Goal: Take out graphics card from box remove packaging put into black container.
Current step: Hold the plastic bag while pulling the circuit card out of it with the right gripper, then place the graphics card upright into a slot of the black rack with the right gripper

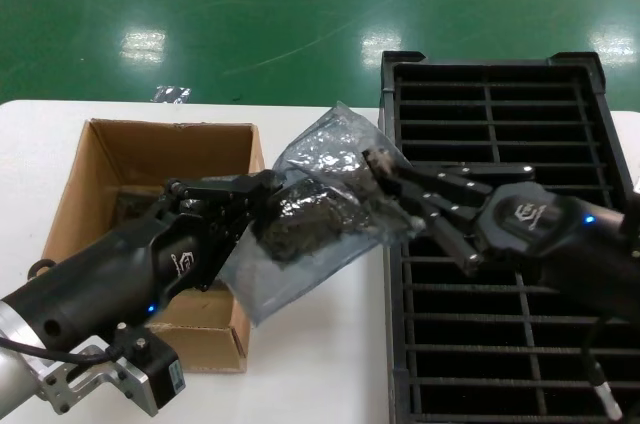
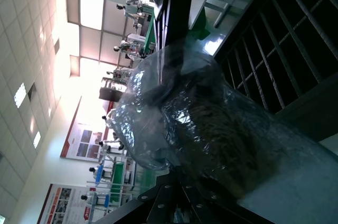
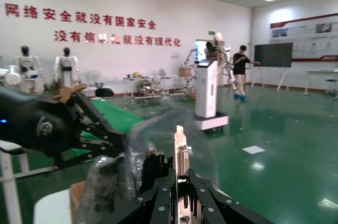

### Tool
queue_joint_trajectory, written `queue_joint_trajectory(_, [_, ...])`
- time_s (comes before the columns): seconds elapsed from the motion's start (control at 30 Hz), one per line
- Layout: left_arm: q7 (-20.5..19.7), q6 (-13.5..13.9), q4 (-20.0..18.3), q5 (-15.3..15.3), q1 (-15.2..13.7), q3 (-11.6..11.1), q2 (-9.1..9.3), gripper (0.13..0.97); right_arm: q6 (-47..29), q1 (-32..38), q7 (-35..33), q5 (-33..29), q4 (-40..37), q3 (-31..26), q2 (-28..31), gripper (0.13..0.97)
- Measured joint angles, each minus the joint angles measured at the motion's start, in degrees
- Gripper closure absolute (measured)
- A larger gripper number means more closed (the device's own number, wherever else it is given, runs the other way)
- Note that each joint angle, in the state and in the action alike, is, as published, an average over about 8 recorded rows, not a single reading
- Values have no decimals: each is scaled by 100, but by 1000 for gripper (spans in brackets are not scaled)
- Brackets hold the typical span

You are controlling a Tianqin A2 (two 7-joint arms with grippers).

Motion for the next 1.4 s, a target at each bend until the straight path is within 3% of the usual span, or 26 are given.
queue_joint_trajectory(0.47, [0, 0, 0, 0, 0, 0, 0, 958, 279, -380, -177, 128, 194, 534, 377, 920])
queue_joint_trajectory(0.7, [0, 0, 0, 0, 0, 0, 0, 958, 473, -811, -263, 174, 409, 1073, 812, 920])
queue_joint_trajectory(1.1, [0, 0, 0, 0, 0, 0, 0, 959, 718, -2044, -501, 80, 1172, 2544, 1707, 920])
queue_joint_trajectory(1.4, [0, 0, 0, 0, 0, 0, 0, 959, 825, -3180, -550, -597, 1873, 3229, 2129, 920])
